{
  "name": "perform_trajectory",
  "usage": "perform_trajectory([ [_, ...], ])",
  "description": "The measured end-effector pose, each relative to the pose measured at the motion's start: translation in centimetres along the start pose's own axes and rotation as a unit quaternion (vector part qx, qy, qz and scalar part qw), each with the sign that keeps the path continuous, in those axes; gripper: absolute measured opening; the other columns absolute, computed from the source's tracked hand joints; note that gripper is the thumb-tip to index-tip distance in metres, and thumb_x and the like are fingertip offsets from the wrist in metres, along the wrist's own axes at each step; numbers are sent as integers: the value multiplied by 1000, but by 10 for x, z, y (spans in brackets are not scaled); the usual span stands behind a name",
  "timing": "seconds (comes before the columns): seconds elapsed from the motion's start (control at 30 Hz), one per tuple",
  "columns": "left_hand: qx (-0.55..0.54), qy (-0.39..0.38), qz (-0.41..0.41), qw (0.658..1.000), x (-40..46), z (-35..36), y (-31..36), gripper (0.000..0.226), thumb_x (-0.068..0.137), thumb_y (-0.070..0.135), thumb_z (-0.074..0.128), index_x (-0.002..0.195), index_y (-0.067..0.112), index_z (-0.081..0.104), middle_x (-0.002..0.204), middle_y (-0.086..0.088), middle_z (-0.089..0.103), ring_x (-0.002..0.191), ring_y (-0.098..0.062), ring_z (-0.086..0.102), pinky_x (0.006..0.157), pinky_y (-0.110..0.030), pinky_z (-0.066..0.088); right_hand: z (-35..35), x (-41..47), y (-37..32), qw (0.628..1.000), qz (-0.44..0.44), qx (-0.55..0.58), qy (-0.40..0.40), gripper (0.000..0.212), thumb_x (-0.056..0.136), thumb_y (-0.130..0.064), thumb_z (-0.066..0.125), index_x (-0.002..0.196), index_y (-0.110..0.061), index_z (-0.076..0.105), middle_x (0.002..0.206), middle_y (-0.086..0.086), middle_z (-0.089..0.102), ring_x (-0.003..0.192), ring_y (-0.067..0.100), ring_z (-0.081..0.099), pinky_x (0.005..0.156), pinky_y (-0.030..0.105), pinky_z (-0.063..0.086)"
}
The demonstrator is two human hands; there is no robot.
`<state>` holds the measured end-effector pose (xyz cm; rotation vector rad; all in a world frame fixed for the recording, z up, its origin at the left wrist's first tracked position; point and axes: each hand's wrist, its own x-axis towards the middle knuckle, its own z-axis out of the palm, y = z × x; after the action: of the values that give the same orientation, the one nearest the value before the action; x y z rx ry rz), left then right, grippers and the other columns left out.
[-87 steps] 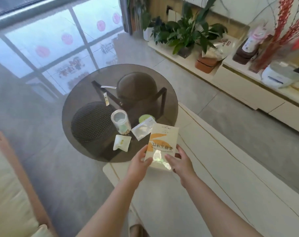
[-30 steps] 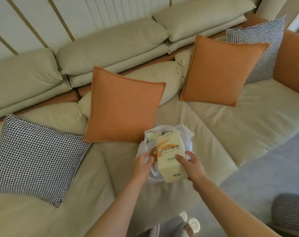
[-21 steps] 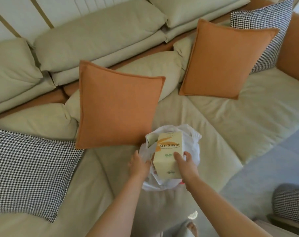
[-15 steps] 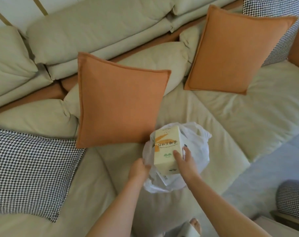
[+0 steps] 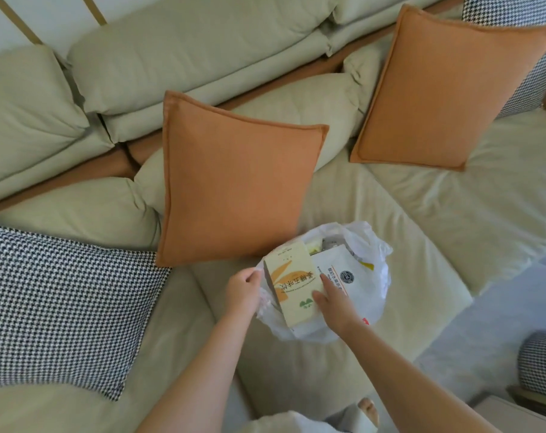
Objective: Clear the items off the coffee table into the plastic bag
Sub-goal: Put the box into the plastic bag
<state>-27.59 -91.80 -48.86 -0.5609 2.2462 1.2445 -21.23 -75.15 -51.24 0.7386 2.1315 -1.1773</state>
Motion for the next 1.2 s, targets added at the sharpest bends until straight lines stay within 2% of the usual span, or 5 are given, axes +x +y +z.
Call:
perform_trajectory([
  [0.23, -68, -2, -17, 998, 3, -4, 9, 21, 96, 17, 46, 81, 19, 60, 61, -7, 45, 50, -20, 45, 46, -24, 35, 8, 10, 3, 996, -31, -75, 26, 57, 100, -20, 36, 150, -33, 13, 153, -1, 31, 136, 23, 36, 108, 34, 34],
  [0.47, -54, 25, -18, 998, 9, 1, 7, 20, 96, 18, 44, 79, 13, 55, 78, -9, 50, 71, -20, 47, 65, -31, 37, 24, 7, -1, 974, -41, -224, -11, 64, 99, -21, 38, 150, -37, 3, 151, -6, 30, 135, 25, 36, 104, 38, 38],
  [0.63, 54, -35, 52, 997, -4, 7, 19, 14, 95, 17, 46, 95, 30, 50, 93, 6, 50, 80, -12, 47, 71, -25, 38, 9, -6, 1, 965, -32, -258, -9, 66, 95, -23, 47, 150, -27, 11, 152, 0, 29, 134, 28, 35, 105, 41, 35],
  [0.83, 232, -41, 74, 969, -22, 20, 34, 45, 93, 21, 52, 136, 10, 48, 138, -9, 37, 113, -26, 54, 90, -33, 47, -32, -36, 11, 972, -29, -231, 11, 66, 93, -26, 52, 149, -21, 18, 137, 9, 48, 123, 28, 47, 100, 38, 43],
  [1.2, 323, -83, 97, 938, -55, 35, 32, 51, 93, 27, 55, 141, 18, 42, 145, -5, 32, 133, -25, 33, 106, -37, 38, -70, -68, 16, 974, -50, -215, 45, 62, 94, -29, 51, 147, -19, 22, 138, 8, 48, 126, 27, 46, 102, 40, 43],
])
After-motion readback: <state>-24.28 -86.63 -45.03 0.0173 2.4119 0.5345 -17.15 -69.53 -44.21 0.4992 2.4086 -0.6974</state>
